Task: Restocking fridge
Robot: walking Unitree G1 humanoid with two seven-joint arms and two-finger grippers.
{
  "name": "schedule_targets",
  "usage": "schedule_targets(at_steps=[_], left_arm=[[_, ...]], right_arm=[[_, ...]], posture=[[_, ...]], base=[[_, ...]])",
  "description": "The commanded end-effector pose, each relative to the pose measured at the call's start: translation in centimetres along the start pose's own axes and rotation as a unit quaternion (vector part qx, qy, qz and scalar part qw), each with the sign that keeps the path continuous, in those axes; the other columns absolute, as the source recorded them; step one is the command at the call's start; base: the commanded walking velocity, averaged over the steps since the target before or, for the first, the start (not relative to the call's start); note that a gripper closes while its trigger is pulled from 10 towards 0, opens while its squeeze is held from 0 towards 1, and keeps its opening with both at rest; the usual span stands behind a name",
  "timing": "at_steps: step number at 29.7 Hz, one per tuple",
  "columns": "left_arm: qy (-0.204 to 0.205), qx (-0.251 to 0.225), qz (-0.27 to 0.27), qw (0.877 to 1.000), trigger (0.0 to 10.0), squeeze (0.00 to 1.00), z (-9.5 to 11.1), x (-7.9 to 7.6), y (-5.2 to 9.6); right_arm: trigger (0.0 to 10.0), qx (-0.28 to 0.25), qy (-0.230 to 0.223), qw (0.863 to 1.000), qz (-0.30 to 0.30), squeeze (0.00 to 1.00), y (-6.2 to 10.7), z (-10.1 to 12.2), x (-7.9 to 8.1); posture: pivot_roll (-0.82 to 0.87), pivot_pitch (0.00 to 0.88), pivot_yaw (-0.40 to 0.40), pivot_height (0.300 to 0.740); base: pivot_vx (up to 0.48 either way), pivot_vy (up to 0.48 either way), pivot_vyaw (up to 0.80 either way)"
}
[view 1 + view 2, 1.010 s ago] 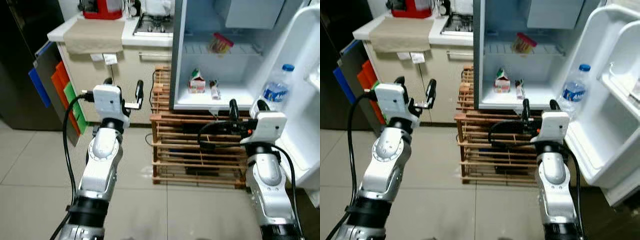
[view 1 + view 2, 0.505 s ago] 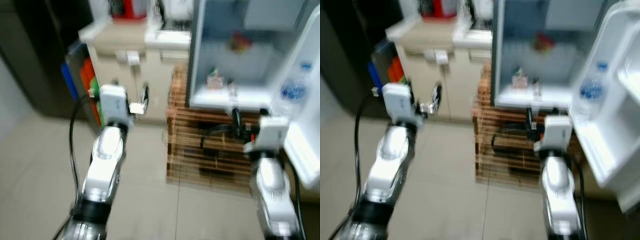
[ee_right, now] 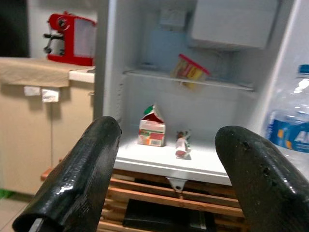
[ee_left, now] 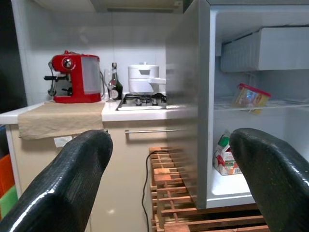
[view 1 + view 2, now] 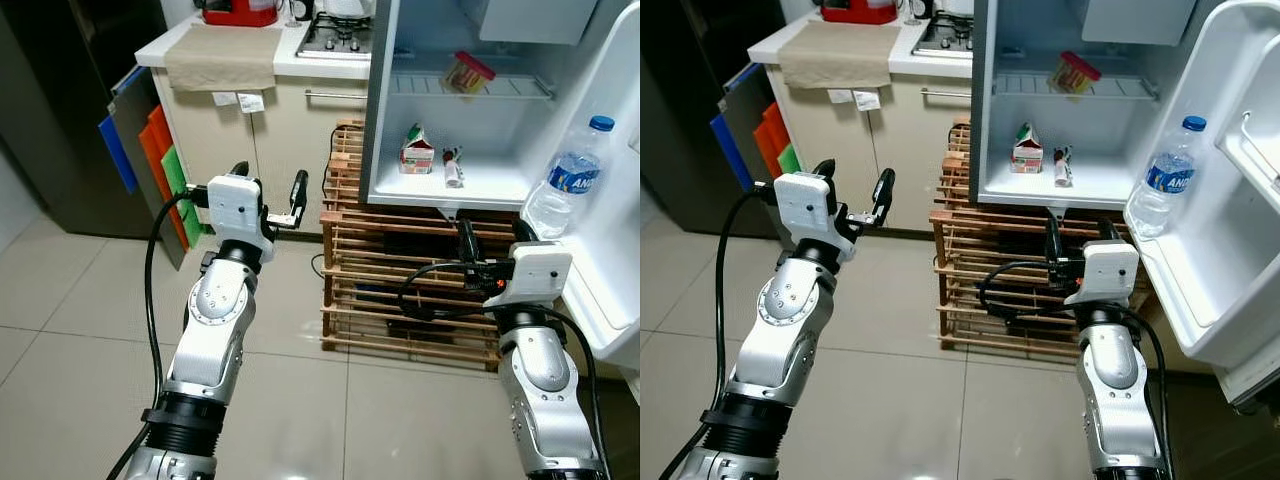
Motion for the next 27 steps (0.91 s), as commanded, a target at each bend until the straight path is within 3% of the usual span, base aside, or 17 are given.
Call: schedule_targets(at_steps=[1,4,9,14,16,17,19,20,22,23,26,27], left_arm=[[0.005,-0.013,-0.003,1.0,10.0,0.0,0.5,-0.2,0.1],[0.007,-0.012,-0.002,1.0,10.0,0.0,0.4,-0.2,0.1],[0.01,-0.01,0.001,1.0,10.0,0.0,0.3,-0.2,0.2],[0.013,0.001,0.001,1.0,10.0,0.0,-0.3,-0.1,0.1],[0.018,0.032,0.005,0.999,10.0,0.0,-1.8,0.1,0.0],[0.018,0.032,0.005,0.999,10.0,0.0,-1.8,0.1,0.0],[0.025,0.072,0.008,0.997,10.0,0.0,-3.7,0.2,0.0],[0.025,0.072,0.008,0.997,10.0,0.0,-3.7,0.2,0.0],[0.012,0.158,0.019,0.987,10.0,0.0,-7.4,0.7,0.2],[-0.008,0.22,0.026,0.975,10.0,0.0,-10.0,1.1,0.7],[-0.046,0.35,0.045,0.935,10.0,0.0,-14.8,2.3,2.9],[-0.046,0.35,0.045,0.935,10.0,0.0,-14.8,2.3,2.9]], right_arm=[[10.0,-0.001,0.006,1.0,0.004,0.0,0.1,0.1,-0.4],[10.0,0.003,0.006,1.0,0.014,0.0,0.2,-0.2,-0.2],[10.0,0.012,0.002,0.999,0.048,0.0,0.5,-0.7,0.8],[10.0,0.051,-0.007,0.994,0.099,0.0,1.9,-2.6,1.6],[10.0,0.136,-0.026,0.982,0.131,0.0,4.4,-6.6,1.1],[10.0,0.136,-0.026,0.982,0.131,0.0,4.4,-6.6,1.1],[10.0,0.197,-0.035,0.971,0.127,0.0,6.3,-9.4,-0.1],[10.0,0.197,-0.035,0.971,0.127,0.0,6.3,-9.4,-0.1],[10.0,0.266,-0.031,0.956,0.121,0.0,8.1,-12.3,-1.2],[10.0,0.316,-0.018,0.941,0.118,0.0,9.7,-14.4,-1.8],[10.0,0.417,0.011,0.899,0.136,0.0,14.0,-18.1,-2.5],[10.0,0.417,0.011,0.899,0.136,0.0,14.0,-18.1,-2.5]], posture=[[-0.15,0.0,0.029,0.74],[-0.15,0.0,0.028,0.74],[-0.15,0.0,0.025,0.74],[-0.15,0.0,0.026,0.74],[-0.17,0.0,0.03,0.74],[-0.17,0.0,0.03,0.74],[-0.17,0.0,0.03,0.74],[-0.17,0.0,0.03,0.74],[-0.19,0.0,0.032,0.74],[-0.19,0.0,0.031,0.74],[-0.2,0.0,0.023,0.74],[-0.2,0.0,0.023,0.74]], base=[[0.0,-0.472,0.0],[0.0,-0.424,0.0],[0.0,0.0,0.0],[0.0,0.0,0.0],[0.0,0.0,0.0],[0.0,0.0,0.0],[0.0,0.0,0.0],[0.0,0.0,0.0],[0.0,0.0,0.0],[0.0,0.0,0.0],[0.0,0.0,0.0],[0.0,0.0,0.0]])
Point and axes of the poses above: a point about 5 cm out from each wrist's last joint towards the gripper, its own y axis pointing back from the gripper into the wrist, its own z axis along the axis of the wrist's last joint, x = y × z, the point moved 5 cm from there along -y, pointing out of the wrist towards the gripper, and after that the axes turned 9 degrees about y, right-handed, at the moved point
